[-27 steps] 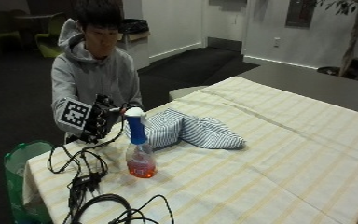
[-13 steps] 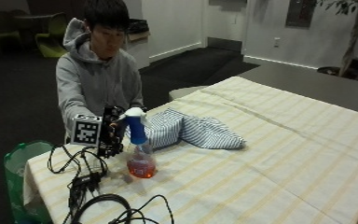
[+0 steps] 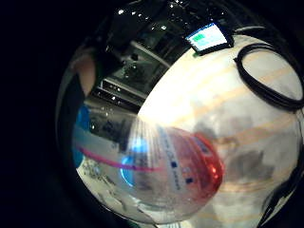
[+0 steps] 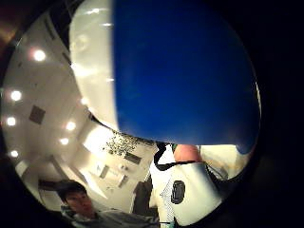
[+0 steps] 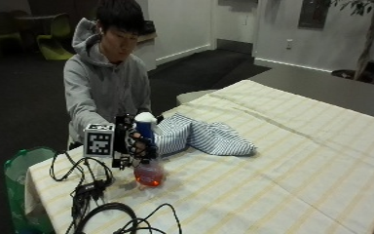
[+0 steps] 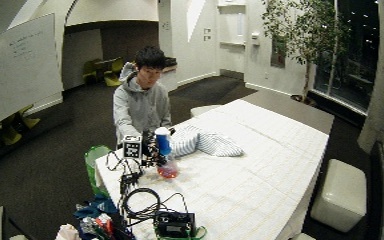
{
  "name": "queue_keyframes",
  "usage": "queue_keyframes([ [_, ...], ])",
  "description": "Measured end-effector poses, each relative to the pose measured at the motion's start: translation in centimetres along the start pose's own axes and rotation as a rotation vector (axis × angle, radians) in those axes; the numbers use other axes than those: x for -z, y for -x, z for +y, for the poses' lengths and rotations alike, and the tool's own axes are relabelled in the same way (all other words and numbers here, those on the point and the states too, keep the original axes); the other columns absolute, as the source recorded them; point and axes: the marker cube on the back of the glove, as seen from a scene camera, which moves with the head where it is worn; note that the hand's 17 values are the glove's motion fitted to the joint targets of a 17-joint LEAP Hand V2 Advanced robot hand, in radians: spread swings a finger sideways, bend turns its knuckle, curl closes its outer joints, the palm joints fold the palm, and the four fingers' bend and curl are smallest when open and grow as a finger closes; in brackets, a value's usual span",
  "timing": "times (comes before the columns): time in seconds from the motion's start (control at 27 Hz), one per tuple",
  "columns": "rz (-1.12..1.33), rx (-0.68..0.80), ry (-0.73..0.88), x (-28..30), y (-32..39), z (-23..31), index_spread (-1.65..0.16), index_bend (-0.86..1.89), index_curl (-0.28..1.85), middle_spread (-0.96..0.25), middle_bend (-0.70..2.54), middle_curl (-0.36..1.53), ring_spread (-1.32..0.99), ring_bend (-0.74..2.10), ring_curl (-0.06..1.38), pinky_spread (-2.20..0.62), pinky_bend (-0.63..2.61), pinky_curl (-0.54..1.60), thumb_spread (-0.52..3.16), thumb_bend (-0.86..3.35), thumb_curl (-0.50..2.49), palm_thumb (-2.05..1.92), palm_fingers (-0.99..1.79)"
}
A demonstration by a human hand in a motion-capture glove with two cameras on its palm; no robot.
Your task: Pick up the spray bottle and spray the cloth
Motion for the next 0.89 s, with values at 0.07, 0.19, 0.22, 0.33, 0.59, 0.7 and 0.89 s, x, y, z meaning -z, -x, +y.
queue_keyframes([
  [0.07, 0.004, -0.003, -0.008, -0.4, 0.4, -0.6, -0.26, 0.23, 0.21, 0.0, 0.37, 0.36, 0.01, 0.6, 0.31, 0.19, 0.47, 0.32, 0.82, -0.02, 0.36, 0.68, 0.71],
  [0.19, 0.005, -0.014, -0.003, -1.1, 0.8, -1.4, -0.25, 0.28, 0.24, -0.03, 0.4, 0.37, -0.04, 0.61, 0.31, 0.11, 0.4, 0.3, 0.8, -0.01, 0.37, 0.73, 0.99],
  [0.22, 0.008, -0.019, 0.002, -1.4, 1.0, -1.7, -0.24, 0.28, 0.25, -0.04, 0.43, 0.38, -0.07, 0.62, 0.32, 0.06, 0.39, 0.3, 0.79, 0.02, 0.38, 0.79, 1.15],
  [0.33, 0.033, -0.02, 0.02, -2.3, 1.2, -1.9, -0.23, 0.27, 0.29, -0.08, 0.51, 0.42, -0.1, 0.61, 0.35, -0.03, 0.39, 0.32, 0.73, 0.05, 0.43, 0.9, 1.29],
  [0.59, 0.11, 0.013, 0.109, -4.0, 1.9, -2.0, -0.24, 0.34, 0.38, -0.1, 0.59, 0.47, -0.16, 0.62, 0.4, -0.18, 0.37, 0.35, 0.39, 0.03, 0.52, 1.01, 1.38],
  [0.7, 0.161, 0.017, 0.126, -4.8, 2.5, -2.4, -0.24, 0.37, 0.41, -0.1, 0.61, 0.48, -0.17, 0.62, 0.4, -0.21, 0.37, 0.35, 0.31, 0.01, 0.55, 1.03, 1.38],
  [0.89, 0.3, 0.11, 0.271, -6.2, 4.2, -2.4, -0.24, 0.4, 0.44, -0.09, 0.63, 0.5, -0.19, 0.63, 0.42, -0.25, 0.36, 0.36, 0.2, -0.02, 0.58, 1.04, 1.4],
])
